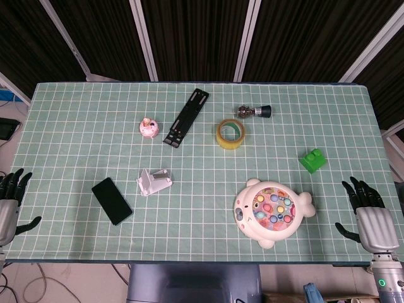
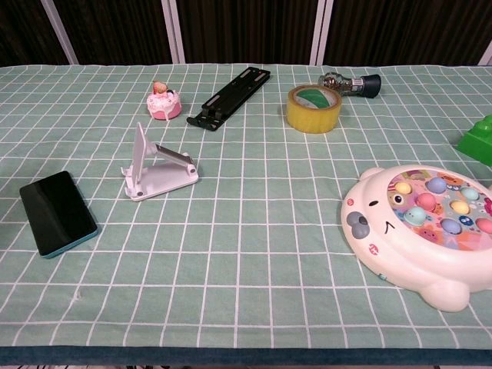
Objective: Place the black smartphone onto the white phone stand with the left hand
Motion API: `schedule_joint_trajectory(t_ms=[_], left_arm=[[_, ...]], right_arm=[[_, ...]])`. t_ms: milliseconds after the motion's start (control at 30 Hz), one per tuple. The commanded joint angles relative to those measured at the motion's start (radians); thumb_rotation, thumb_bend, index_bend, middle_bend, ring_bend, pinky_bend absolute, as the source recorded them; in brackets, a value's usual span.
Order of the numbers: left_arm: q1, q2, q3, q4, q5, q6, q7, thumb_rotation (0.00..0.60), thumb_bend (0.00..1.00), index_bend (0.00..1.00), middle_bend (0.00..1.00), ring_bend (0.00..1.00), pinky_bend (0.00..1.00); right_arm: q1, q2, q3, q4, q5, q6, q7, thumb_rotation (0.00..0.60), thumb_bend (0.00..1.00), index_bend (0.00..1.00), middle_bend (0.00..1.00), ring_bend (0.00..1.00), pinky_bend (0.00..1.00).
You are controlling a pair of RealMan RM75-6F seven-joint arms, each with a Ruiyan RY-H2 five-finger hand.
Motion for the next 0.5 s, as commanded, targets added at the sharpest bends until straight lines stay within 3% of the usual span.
schedule_joint_trajectory(t_ms=[33,500], left_arm=[[0.001,0.002,-0.001,-0.003,-0.001,0.002,-0.003,0.600,0.09,0.00,0.00,0.00,0.00],[0.003,0.006,-0.003,0.005,-0.005,0.001,-0.021,0.600,0.09,0.00,0.00,0.00,0.00]], right_arm=[[-0.001,0.000,0.000,0.000,0.000,0.001,0.001,0.600,0.28,0.11,0.00,0.00,0.13],[0.002,-0.002,0.000,-0.001,-0.001,0.000,-0.005,0.600,0.28,0.11,0.00,0.00,0.13]])
